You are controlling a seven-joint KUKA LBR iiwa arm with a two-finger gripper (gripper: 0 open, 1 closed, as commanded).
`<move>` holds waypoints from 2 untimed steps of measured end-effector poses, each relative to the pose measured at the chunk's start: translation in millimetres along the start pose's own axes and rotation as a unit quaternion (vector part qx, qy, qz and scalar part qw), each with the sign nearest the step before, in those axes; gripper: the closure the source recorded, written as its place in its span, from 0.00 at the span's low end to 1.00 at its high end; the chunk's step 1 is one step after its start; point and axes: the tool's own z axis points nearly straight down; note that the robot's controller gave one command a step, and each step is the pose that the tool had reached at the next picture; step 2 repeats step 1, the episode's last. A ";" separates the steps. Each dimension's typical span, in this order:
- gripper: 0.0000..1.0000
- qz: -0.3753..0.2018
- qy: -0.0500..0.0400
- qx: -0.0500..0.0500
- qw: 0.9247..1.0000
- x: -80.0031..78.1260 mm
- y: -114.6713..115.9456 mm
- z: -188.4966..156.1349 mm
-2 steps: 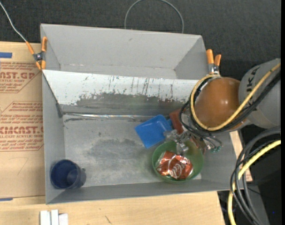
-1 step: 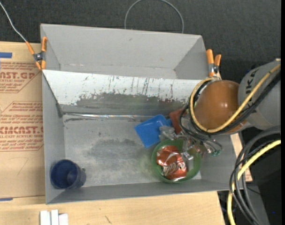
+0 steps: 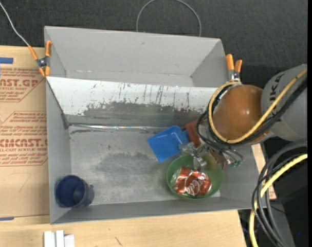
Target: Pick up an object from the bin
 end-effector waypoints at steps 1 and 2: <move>0.00 -0.001 0.013 -0.006 1.000 7.4 3.6 4.5; 0.00 -0.001 0.013 -0.006 1.000 7.4 3.6 4.5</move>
Offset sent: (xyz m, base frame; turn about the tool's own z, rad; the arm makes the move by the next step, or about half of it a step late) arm 0.0000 0.0000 0.0000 0.0000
